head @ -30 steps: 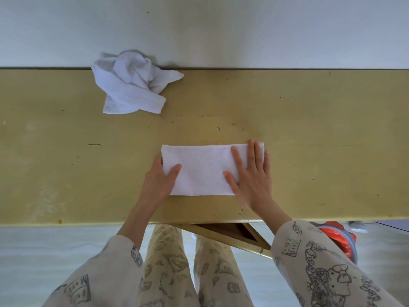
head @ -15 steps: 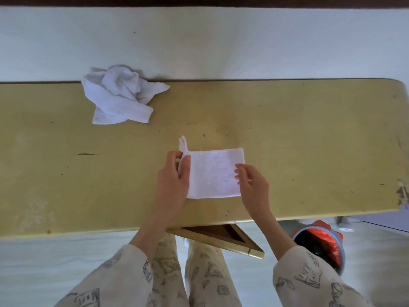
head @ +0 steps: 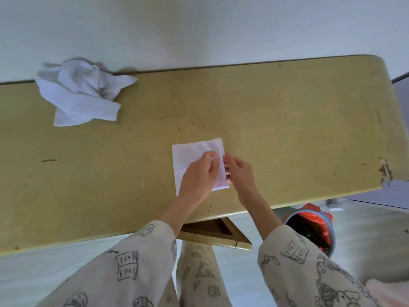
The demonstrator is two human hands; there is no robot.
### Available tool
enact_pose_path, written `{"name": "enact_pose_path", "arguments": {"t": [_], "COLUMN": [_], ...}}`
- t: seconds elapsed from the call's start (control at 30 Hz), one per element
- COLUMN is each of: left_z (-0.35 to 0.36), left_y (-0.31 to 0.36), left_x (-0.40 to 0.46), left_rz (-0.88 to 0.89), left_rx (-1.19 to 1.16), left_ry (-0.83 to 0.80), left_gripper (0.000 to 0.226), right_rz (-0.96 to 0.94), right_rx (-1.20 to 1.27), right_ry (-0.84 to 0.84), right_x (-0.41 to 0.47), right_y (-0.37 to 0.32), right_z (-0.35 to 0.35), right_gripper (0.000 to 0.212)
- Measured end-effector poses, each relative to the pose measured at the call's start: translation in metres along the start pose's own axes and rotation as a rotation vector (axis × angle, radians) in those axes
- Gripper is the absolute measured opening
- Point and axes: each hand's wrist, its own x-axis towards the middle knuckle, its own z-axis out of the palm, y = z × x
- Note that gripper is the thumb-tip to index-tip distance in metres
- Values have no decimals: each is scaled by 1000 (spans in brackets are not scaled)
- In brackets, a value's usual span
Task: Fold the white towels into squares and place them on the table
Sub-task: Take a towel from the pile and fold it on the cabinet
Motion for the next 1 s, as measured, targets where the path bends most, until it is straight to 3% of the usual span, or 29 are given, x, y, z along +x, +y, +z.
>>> {"name": "enact_pose_path", "arguments": {"t": [0.07,0.17,0.33,0.57,0.83,0.9,1.0], "left_z": [-1,-4,-9,-8,-8,-9,-12], "left_y": [-3,-17,-52,-74,-81,-82,-78], "left_x": [-4,-11,-20,-23,-21,-21,-22], "left_rz": [13,88,303,331,281,313,367], "left_rx": [-73,-32,272,564,660,692,709], "left_ry": [4,139,413,293,176,178,194], "left_gripper": [33,28,28,33,43,45,44], "right_rz": [-25,-49,-71,-48,-61,-155,-529], "right_rx": [-48,-103,-203,-229,-261,-404,-723], "right_ry": [-3,28,85,77,113,241,426], "right_x": [1,4,8,11,8,3,-4], "right_y": [1,0,3,1,-3,-2,6], "right_z": [0,-1,4,3,3,5,11], "right_gripper": [50,17,19,13,12,17,25]}}
